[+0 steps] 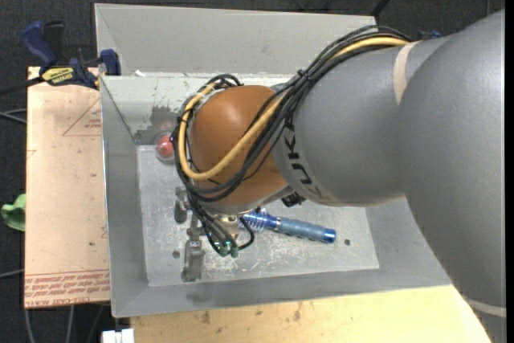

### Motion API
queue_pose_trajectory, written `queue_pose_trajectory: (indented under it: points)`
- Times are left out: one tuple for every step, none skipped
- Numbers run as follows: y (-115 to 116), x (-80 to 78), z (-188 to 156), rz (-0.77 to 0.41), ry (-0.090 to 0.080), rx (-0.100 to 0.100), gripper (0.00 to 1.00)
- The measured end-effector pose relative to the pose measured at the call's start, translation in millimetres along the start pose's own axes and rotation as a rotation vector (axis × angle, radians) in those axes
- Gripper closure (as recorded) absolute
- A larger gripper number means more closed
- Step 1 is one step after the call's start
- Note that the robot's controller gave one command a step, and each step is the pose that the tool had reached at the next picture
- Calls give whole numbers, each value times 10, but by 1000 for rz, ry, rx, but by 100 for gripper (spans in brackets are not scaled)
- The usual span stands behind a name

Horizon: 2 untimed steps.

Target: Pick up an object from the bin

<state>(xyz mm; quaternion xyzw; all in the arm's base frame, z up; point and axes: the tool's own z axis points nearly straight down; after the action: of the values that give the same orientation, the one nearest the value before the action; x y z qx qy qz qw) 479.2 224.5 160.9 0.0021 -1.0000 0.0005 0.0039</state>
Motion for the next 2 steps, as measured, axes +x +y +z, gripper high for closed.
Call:
queue_pose_trajectory:
  points:
    - [-621,-203,927,463,-3,0,0]
    - [-11,-390,143,340,-15,-9,0]
